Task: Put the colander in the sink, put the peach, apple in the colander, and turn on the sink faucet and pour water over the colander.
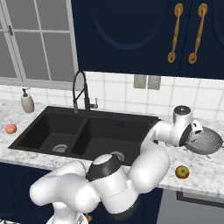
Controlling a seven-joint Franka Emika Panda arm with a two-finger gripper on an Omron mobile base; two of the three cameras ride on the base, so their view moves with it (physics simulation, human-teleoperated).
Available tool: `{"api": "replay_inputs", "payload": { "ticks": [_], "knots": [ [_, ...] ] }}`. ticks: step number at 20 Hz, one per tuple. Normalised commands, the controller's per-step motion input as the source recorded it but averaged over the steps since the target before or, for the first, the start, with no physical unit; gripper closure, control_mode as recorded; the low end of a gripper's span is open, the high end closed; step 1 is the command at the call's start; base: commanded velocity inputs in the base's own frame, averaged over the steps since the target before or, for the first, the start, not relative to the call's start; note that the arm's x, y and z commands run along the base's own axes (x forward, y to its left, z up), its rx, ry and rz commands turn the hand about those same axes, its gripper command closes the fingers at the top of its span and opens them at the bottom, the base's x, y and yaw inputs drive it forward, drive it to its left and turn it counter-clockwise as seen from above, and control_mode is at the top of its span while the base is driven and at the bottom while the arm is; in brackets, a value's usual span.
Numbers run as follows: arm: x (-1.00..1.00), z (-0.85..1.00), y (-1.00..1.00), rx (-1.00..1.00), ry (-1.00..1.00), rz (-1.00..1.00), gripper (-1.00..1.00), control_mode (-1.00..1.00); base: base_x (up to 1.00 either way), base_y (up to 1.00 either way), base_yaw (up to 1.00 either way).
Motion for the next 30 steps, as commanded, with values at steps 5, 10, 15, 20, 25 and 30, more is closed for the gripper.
{"api": "replay_inputs", "payload": {
  "ticks": [5,10,15,20,25,30],
  "knots": [
    [0.21,-0.03,-0.15,0.0,0.05,0.03,-1.0,-1.0,0.0,0.0,0.0],
    [0.12,-0.15,-0.14,0.0,0.05,0.03,-1.0,-1.0,0.0,0.0,0.0],
    [0.1,-0.22,-0.08,0.0,0.04,0.02,-1.0,-1.0,0.0,0.0,0.0],
    [0.02,-0.21,0.0,0.0,0.02,0.01,-1.0,-1.0,0.0,0.0,0.0],
    [0.0,0.0,0.0,0.0,0.0,0.0,-1.0,-1.0,0.0,0.0,0.0],
    [0.0,0.0,0.0,0.0,0.0,0.0,1.0,-1.0,0.0,0.0,0.0]
  ]
}}
